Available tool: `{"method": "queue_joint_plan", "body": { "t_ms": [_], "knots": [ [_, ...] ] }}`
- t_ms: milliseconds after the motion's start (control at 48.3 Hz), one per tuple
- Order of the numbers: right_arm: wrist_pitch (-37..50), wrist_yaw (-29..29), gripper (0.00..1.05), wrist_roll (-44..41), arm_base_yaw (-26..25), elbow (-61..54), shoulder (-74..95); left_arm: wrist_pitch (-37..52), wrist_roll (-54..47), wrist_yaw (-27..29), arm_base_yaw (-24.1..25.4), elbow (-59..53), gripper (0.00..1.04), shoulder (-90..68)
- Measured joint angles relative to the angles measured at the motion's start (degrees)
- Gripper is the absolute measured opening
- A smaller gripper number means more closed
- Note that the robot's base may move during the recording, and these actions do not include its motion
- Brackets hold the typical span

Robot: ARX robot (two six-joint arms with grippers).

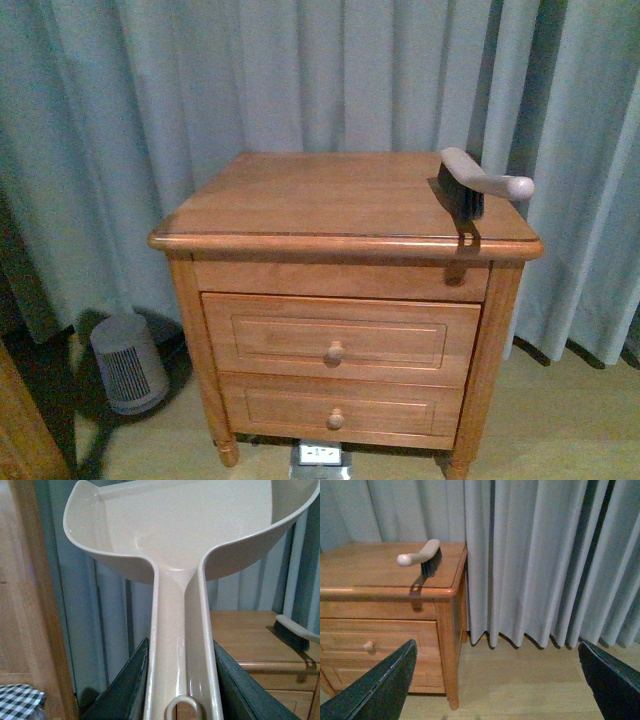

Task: Clean up trash

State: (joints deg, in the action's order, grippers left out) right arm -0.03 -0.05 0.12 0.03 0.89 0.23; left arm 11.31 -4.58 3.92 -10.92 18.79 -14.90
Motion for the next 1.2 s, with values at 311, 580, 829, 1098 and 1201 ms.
{"method": "queue_joint_plan", "body": {
  "t_ms": [311,580,829,1098,1201],
  "knots": [
    [3.10,6.60,0.98,5.40,10.67,13.49,32.68,-0.09,5.05,-2.29,4.42,-2.60,0.29,1.03],
    [3.78,7.72,0.98,5.84,17.51,38.16,63.71,-0.09,5.33,-2.27,4.42,-2.60,0.29,1.05],
    [-8.26,10.80,0.98,8.07,20.74,63.69,83.23,-0.09,5.38,-2.21,4.44,-2.60,0.29,1.05],
    [-22.82,14.16,0.98,14.56,22.60,89.88,103.12,-0.09,5.40,-2.21,4.44,-2.60,0.29,1.05],
    [-27.23,15.19,0.97,16.22,22.62,95.43,107.89,-0.09,5.44,-2.21,4.44,-2.60,0.29,1.05]
  ]
}}
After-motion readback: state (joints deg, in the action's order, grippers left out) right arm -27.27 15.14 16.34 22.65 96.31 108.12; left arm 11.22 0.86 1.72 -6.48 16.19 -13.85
